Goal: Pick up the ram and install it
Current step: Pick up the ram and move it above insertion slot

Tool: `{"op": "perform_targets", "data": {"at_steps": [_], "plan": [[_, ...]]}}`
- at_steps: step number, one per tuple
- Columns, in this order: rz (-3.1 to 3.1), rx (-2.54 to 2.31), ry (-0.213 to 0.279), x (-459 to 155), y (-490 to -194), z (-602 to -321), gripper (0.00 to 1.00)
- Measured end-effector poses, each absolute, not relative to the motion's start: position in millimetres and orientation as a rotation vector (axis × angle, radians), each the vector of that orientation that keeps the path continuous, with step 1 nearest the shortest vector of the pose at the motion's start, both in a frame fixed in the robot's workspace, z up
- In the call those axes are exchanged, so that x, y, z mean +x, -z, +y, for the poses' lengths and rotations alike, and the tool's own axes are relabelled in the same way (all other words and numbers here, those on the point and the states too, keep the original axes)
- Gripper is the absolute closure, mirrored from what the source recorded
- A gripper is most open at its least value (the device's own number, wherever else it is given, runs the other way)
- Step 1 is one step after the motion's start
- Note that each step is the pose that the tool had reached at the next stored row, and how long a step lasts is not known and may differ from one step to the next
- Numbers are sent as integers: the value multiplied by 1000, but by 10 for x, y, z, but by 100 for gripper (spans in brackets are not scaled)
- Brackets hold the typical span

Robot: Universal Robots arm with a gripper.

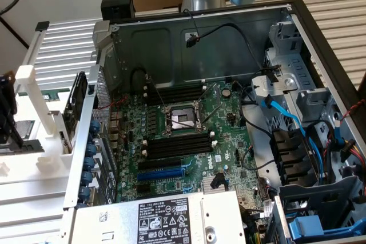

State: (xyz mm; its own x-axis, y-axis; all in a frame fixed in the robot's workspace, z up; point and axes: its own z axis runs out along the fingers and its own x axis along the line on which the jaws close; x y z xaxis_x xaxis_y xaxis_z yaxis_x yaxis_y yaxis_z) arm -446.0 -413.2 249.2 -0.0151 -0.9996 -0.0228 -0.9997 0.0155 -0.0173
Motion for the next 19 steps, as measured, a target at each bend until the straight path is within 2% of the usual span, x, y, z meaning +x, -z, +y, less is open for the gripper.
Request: {"op": "perform_targets", "data": {"at_steps": [5, 10, 19], "plan": [[2223, -2185, 4, -4463, -2551, -4131, 87], [2221, -2180, 18, -4440, -2976, -4110, 87], [2220, -2179, 21, -4063, -3528, -4109, 87]]}}
